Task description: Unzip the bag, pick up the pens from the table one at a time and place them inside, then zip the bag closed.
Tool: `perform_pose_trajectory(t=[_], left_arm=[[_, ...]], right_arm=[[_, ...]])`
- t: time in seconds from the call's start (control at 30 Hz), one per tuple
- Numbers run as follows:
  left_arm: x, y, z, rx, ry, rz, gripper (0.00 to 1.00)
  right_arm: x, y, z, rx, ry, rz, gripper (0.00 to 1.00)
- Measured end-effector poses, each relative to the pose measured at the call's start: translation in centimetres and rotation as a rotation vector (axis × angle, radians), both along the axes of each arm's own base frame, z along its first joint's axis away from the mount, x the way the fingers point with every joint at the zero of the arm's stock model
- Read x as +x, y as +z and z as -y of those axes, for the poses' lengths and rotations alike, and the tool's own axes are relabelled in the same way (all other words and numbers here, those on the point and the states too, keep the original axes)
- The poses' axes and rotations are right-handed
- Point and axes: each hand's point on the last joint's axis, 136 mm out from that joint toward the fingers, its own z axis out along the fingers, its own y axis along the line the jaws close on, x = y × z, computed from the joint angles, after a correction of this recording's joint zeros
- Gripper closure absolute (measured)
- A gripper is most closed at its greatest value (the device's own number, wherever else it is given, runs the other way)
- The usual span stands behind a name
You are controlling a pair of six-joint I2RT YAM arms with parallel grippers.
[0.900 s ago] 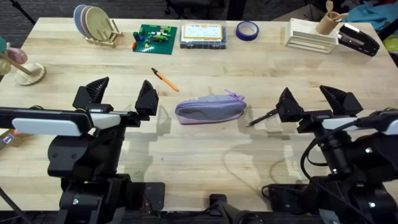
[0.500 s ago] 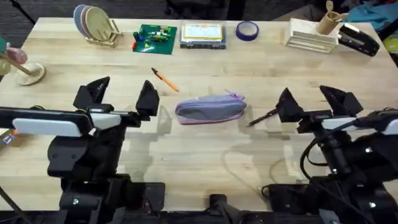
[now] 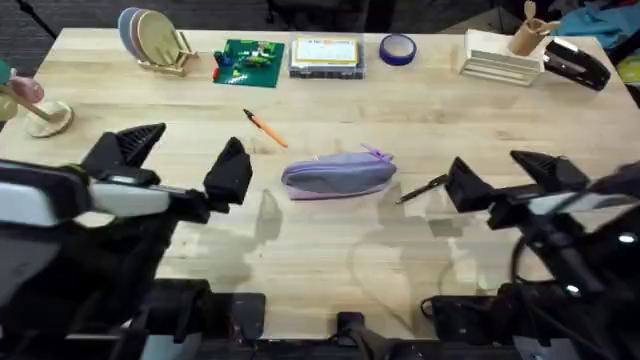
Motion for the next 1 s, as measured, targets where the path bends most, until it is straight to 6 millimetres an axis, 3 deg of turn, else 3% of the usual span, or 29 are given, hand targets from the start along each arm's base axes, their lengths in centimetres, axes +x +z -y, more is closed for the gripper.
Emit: perform_pose_trajectory(t=[0.2,0.37,0.73,1.0], left_arm=[[-1.4,2.2,0.6,0.005,-0.040,-0.093,0.007],[-1.0,3.4,1.7,0.025,-0.108,-0.178,0.007],[1.2,3.8,3.7,0.117,-0.282,-0.397,0.007],[1.5,0.3,5.5,0.280,-0.519,-0.526,0.007]], right_arm=[[-1.5,5.3,-0.1,0.002,0.006,0.001,0.003],[-1.4,8.0,-0.2,0.004,0.012,-0.046,0.003],[0.6,10.7,-0.6,0.012,0.034,-0.171,0.004],[1.0,10.4,-0.9,0.018,0.048,-0.199,0.004]])
